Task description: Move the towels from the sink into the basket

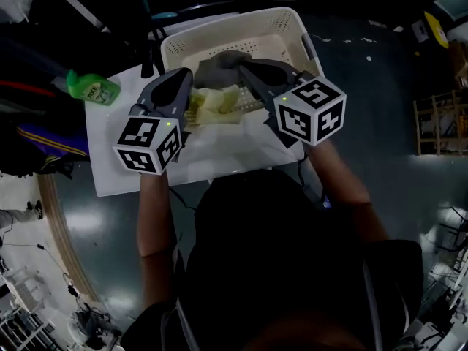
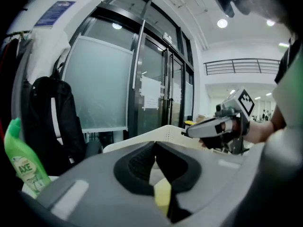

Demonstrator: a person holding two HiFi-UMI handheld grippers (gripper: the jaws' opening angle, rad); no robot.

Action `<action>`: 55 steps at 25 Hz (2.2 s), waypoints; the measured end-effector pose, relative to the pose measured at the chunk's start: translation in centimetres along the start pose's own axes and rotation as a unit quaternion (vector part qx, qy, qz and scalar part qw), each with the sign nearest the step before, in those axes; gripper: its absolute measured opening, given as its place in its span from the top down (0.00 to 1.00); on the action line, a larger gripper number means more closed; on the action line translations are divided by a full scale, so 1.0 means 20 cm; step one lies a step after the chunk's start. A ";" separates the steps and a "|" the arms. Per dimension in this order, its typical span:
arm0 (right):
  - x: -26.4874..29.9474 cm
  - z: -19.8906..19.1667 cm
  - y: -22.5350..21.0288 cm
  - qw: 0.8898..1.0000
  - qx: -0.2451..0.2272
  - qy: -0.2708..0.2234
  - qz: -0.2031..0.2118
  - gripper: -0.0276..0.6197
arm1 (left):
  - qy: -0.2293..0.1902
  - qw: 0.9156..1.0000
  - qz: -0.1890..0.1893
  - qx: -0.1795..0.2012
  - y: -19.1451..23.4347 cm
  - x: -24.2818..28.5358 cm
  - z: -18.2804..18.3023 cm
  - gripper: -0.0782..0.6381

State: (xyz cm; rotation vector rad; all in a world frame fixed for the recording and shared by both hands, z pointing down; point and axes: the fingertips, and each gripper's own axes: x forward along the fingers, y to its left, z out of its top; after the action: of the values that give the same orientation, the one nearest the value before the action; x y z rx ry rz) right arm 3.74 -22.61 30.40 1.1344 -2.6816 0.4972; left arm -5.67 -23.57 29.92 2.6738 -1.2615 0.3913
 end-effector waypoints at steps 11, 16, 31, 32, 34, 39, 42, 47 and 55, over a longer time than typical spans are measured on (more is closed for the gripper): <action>0.16 0.00 0.24 0.997 -0.023 0.010 0.068 0.97 | -0.013 0.997 0.069 -0.045 0.14 -0.29 -0.10 0.88; 0.21 -0.01 0.34 0.995 -0.031 0.016 0.095 0.97 | -0.012 0.994 0.087 -0.058 0.15 -0.36 -0.15 0.88; 0.30 -0.11 0.55 0.986 -0.041 0.042 0.154 0.97 | 0.001 0.990 0.114 -0.086 0.15 -0.47 -0.28 0.88; 0.31 -0.12 0.56 0.986 -0.041 0.043 0.155 0.97 | 0.001 0.990 0.115 -0.087 0.15 -0.48 -0.28 0.88; 0.31 -0.13 0.58 0.986 -0.040 0.044 0.157 0.97 | 0.000 0.989 0.116 -0.088 0.15 -0.49 -0.29 0.88; 0.31 -0.17 0.60 0.985 -0.037 0.052 0.159 0.97 | 0.006 0.989 0.113 -0.094 0.13 -0.49 -0.32 0.88; 0.30 -0.19 0.61 0.985 -0.038 0.054 0.158 0.97 | 0.006 0.989 0.110 -0.099 0.12 -0.49 -0.34 0.88; 0.29 -0.20 0.62 0.986 -0.042 0.051 0.151 0.97 | 0.008 0.989 0.102 -0.103 0.09 -0.47 -0.35 0.88; 0.28 -0.18 0.61 0.987 -0.041 0.048 0.149 0.97 | 0.007 0.990 0.099 -0.101 0.09 -0.47 -0.35 0.88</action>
State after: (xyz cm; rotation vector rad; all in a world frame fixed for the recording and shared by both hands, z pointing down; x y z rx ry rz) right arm -8.77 -17.04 32.68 0.6722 -2.7701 0.4660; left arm -14.01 -16.04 33.73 2.3845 -1.4834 0.2886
